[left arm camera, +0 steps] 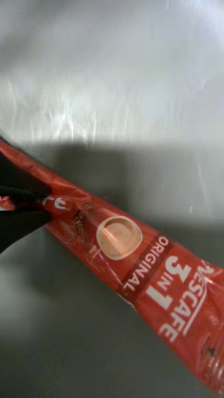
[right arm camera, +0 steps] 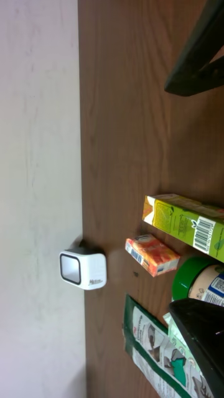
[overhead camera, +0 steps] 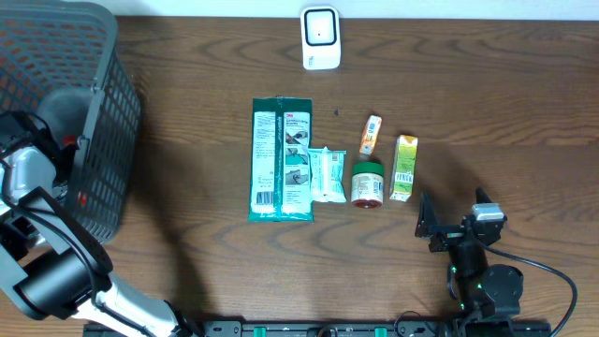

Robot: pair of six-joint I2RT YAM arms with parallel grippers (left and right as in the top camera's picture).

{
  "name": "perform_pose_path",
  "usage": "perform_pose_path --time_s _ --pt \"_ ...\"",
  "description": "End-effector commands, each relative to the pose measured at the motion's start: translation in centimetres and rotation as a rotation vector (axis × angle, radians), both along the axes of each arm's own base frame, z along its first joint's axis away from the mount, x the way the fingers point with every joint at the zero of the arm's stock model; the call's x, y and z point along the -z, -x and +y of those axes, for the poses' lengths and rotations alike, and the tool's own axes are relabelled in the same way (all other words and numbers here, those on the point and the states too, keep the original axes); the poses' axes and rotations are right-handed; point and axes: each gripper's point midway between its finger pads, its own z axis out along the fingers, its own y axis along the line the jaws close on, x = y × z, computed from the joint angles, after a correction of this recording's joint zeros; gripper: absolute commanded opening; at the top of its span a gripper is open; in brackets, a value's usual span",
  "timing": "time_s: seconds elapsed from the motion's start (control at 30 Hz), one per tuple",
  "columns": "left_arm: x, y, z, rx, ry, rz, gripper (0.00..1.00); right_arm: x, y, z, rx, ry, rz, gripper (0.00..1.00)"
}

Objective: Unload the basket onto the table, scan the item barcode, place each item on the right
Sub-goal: 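Close the left gripper on the Nescafe stick and lift it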

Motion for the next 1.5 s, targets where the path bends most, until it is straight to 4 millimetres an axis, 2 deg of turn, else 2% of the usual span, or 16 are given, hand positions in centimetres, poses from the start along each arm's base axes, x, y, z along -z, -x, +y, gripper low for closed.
perform_pose_path --time_s 0.0,0.13,0.2,0.27,0.47,0.53,0.63,0.67,0.7,0.73,0.77,0.9,0.97,1.13,1.27,1.47 --pt "-1.8 -1.8 -2.4 0.028 0.119 -0.119 0.07 0.1 0.0 0.2 -0.009 -0.013 0.003 0.99" --pt "-7.8 -2.4 -1.6 -0.017 0.027 -0.248 0.07 0.1 0.0 0.2 -0.009 -0.013 0.003 0.99" --pt "-10.5 -2.1 -0.9 -0.059 -0.038 -0.292 0.07 0.1 0.0 0.2 -0.009 -0.013 0.003 0.99" --pt "-14.3 -1.6 -0.3 -0.096 -0.119 -0.362 0.07 0.1 0.0 0.2 -0.009 -0.013 0.003 0.99" --pt "-25.9 0.2 -1.7 -0.108 -0.275 -0.644 0.07 0.1 0.0 0.2 -0.009 -0.013 0.003 0.99" --pt "-28.8 1.3 -2.5 -0.106 -0.313 -0.712 0.07 0.1 0.0 0.2 -0.009 -0.013 0.003 0.99" --pt "-31.7 2.8 -3.6 -0.1 -0.362 -0.778 0.09 0.1 0.0 0.2 -0.009 -0.013 0.003 0.99" --pt "-32.2 3.0 -3.8 -0.089 -0.376 -0.785 0.11 0.1 0.0 0.2 -0.009 -0.012 0.003 0.99" --pt "-32.2 3.1 -3.8 -0.073 -0.389 -0.776 0.23 0.1 0.0 0.2 -0.009 -0.013 0.003 0.99" --pt "-31.8 3.1 -3.8 -0.065 -0.388 -0.759 0.33 0.1 0.0 0.2 -0.009 -0.013 0.003 0.99" --pt "-30.5 2.8 -3.6 -0.064 -0.366 -0.721 0.45 0.1 0.0 0.2 -0.009 -0.013 0.003 0.99" --pt "-24.9 1.3 -2.4 -0.075 -0.268 -0.577 0.66 0.1 0.0 0.2 -0.009 -0.012 0.003 0.99" --pt "-20.3 0.0 -1.5 -0.081 -0.198 -0.475 0.75 0.1 0.0 0.2 -0.009 -0.013 0.003 0.99" --pt "-11.4 -1.0 -0.7 -0.075 -0.071 -0.272 0.75 0.1 0.0 0.2 -0.009 -0.013 0.003 0.99" --pt "-5.7 -1.6 -1.3 -0.002 0.02 -0.169 0.72 0.1 0.0 0.2 -0.009 -0.013 0.003 0.99" --pt "0.1 -1.8 -2.0 0.036 0.112 -0.084 0.72 0.1 0.0 0.2 -0.009 -0.013 0.003 0.99"
